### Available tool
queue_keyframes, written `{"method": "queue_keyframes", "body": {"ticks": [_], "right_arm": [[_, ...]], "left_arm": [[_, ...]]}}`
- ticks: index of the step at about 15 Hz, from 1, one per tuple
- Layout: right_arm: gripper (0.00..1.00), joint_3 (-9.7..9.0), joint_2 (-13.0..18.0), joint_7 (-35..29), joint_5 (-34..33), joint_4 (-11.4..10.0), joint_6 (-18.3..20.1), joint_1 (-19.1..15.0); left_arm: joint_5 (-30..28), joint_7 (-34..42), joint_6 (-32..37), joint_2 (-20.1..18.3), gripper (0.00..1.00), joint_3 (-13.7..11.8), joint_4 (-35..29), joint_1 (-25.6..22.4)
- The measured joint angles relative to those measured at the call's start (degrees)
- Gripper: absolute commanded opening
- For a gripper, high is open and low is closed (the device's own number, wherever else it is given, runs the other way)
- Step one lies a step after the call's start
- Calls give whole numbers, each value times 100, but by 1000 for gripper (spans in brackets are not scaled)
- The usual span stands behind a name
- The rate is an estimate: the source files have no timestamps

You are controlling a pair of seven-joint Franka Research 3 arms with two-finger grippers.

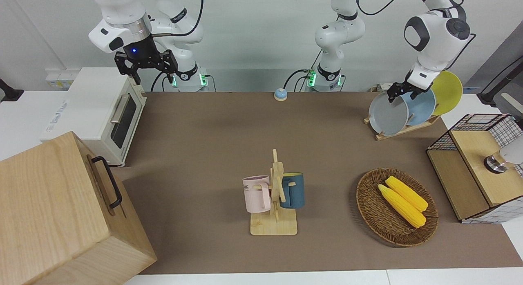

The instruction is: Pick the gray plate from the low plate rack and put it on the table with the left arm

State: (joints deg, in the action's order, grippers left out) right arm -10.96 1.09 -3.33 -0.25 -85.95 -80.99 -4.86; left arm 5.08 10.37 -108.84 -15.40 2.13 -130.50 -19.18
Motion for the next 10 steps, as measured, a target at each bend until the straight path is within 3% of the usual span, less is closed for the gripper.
{"method": "queue_keyframes", "body": {"ticks": [7,10], "right_arm": [[990,0,0,0,0,0,0,0],[990,0,0,0,0,0,0,0]], "left_arm": [[0,1,-527,1,979,7,-410,0],[0,1,-646,1,716,7,-555,0]]}}
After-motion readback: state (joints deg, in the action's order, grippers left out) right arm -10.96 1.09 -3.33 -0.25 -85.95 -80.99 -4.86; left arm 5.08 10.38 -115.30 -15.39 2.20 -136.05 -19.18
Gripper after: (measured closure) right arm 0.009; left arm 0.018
